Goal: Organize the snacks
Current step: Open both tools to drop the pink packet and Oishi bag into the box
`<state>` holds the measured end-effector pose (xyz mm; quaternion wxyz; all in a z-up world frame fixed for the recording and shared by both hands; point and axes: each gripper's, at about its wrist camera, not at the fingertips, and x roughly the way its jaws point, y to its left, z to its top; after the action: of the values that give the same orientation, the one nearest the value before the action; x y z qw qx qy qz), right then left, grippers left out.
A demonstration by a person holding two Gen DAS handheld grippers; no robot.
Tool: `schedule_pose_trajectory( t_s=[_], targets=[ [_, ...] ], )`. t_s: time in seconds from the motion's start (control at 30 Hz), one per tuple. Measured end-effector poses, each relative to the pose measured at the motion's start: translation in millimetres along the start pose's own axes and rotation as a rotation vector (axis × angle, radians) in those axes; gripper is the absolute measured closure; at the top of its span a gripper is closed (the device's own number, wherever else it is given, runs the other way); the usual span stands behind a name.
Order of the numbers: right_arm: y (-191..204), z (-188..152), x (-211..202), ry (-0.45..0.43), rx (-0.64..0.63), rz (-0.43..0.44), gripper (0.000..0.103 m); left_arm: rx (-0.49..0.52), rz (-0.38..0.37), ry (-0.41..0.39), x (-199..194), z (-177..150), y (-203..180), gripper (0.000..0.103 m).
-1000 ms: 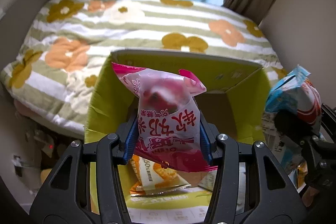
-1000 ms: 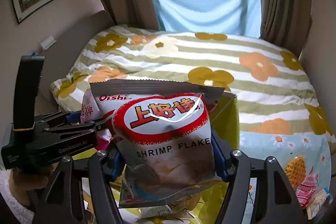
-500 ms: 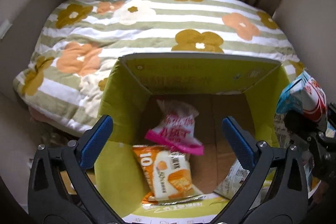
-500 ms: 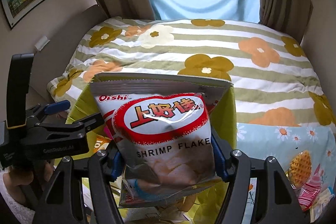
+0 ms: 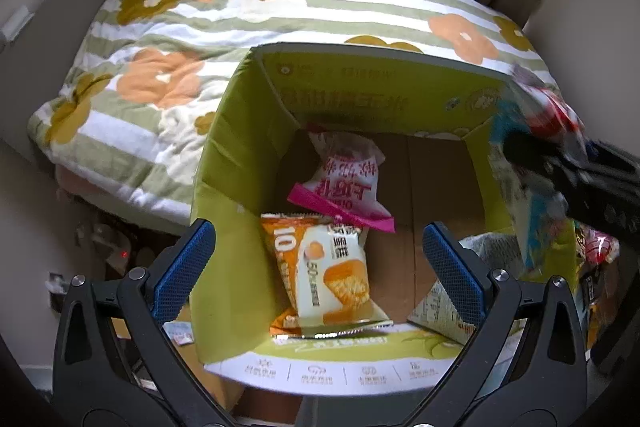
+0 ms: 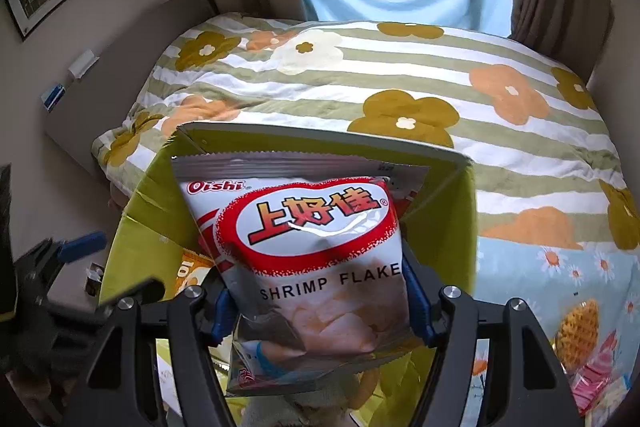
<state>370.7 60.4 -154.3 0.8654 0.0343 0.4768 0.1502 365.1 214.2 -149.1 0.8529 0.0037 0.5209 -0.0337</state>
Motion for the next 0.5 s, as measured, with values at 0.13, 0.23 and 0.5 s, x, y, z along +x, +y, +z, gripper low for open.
schedule_pose_trajectory(
  t_s=[0.13, 0.23, 0.5],
  targets=[
    [3, 4, 11, 0.009, -0.007, 0.019, 0.024, -0.012, -0.002, -0.003, -5, -6, 2, 0.001],
    [4, 0, 11, -0.002, -0.013, 0.024, 0.001, -0.019, -0.003, -0.006, -8, -9, 3, 0.001],
    [7, -21, -6, -0.023, -0.019, 0.020, 0.001, -0.032, -0.022, 0.000, -14, -22, 8, 0.001]
  ],
)
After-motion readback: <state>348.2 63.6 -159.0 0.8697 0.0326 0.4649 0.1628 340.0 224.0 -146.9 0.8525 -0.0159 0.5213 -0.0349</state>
